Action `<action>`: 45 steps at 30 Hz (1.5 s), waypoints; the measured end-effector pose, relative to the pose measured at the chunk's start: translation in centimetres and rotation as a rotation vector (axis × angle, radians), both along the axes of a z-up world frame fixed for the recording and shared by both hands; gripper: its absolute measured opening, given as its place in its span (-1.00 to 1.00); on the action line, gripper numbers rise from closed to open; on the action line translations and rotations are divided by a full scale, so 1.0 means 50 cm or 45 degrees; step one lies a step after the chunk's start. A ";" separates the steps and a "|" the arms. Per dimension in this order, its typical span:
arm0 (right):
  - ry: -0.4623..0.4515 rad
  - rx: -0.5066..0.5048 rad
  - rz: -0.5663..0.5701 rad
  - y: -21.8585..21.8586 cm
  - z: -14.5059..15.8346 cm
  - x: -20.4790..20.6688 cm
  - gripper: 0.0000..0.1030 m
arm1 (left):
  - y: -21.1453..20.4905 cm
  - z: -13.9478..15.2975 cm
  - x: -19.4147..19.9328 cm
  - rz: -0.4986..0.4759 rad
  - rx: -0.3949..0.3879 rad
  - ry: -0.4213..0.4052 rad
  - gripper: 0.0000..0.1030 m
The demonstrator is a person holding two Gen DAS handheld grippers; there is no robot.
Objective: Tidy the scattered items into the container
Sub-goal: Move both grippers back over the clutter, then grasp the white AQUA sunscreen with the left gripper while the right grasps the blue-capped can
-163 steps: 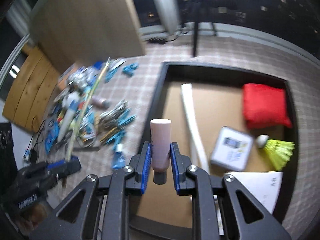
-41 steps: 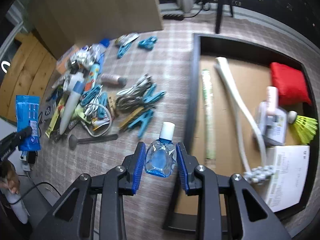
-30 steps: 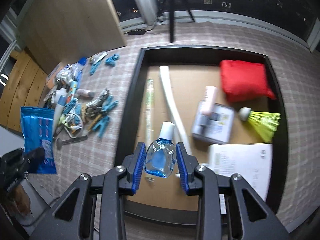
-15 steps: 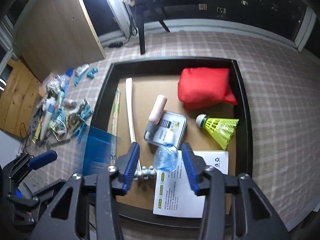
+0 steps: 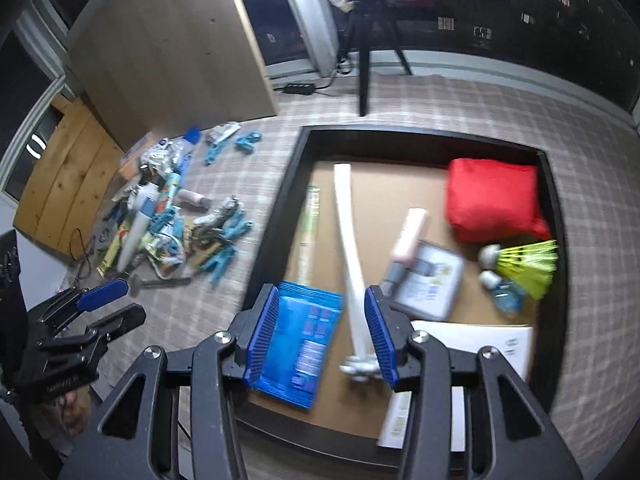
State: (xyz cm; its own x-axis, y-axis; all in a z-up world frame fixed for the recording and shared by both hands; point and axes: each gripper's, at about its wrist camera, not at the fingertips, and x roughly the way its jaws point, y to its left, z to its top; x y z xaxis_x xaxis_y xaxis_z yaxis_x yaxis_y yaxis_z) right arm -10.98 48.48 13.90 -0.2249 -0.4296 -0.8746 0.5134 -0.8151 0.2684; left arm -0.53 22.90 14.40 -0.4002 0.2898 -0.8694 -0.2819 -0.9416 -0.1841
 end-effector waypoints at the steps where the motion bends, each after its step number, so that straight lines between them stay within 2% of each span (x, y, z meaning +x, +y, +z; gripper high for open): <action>1: -0.015 -0.015 0.013 -0.019 -0.003 0.006 -0.15 | -0.027 -0.001 -0.006 0.018 -0.016 0.005 0.04; 10: -0.062 -0.065 0.051 -0.180 -0.009 0.050 -0.15 | -0.244 -0.030 -0.074 0.131 -0.017 -0.039 0.04; 13: -0.085 -0.068 0.085 -0.248 -0.013 0.063 -0.15 | -0.291 -0.045 -0.101 0.146 -0.039 -0.052 0.00; 17: -0.120 -0.063 0.129 -0.348 -0.024 0.073 -0.15 | -0.327 -0.069 -0.139 0.128 -0.019 -0.084 -0.05; 23: -0.230 -0.086 0.197 -0.496 -0.054 0.078 -0.15 | -0.346 -0.115 -0.187 0.088 0.024 -0.137 -0.05; 27: -0.292 -0.045 0.247 -0.592 -0.096 0.080 -0.15 | -0.344 -0.137 -0.206 0.057 0.052 -0.157 -0.05; 31: -0.340 -0.012 0.280 -0.650 -0.134 0.077 -0.15 | -0.340 -0.158 -0.223 0.026 0.071 -0.178 -0.05; 38: -0.415 0.004 0.306 -0.700 -0.182 0.065 -0.16 | -0.330 -0.191 -0.236 -0.006 0.071 -0.222 -0.05; 45: -0.479 -0.007 0.309 -0.712 -0.215 0.061 -0.23 | -0.321 -0.214 -0.236 -0.013 0.095 -0.239 -0.05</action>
State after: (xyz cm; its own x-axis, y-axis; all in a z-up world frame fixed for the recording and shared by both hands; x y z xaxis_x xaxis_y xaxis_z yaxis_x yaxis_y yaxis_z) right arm -7.93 12.88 3.15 0.2159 -0.4353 -0.8740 0.5554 -0.6815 0.4766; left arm -12.31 6.83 3.71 -0.2298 0.3597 -0.9043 -0.2455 -0.9206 -0.3038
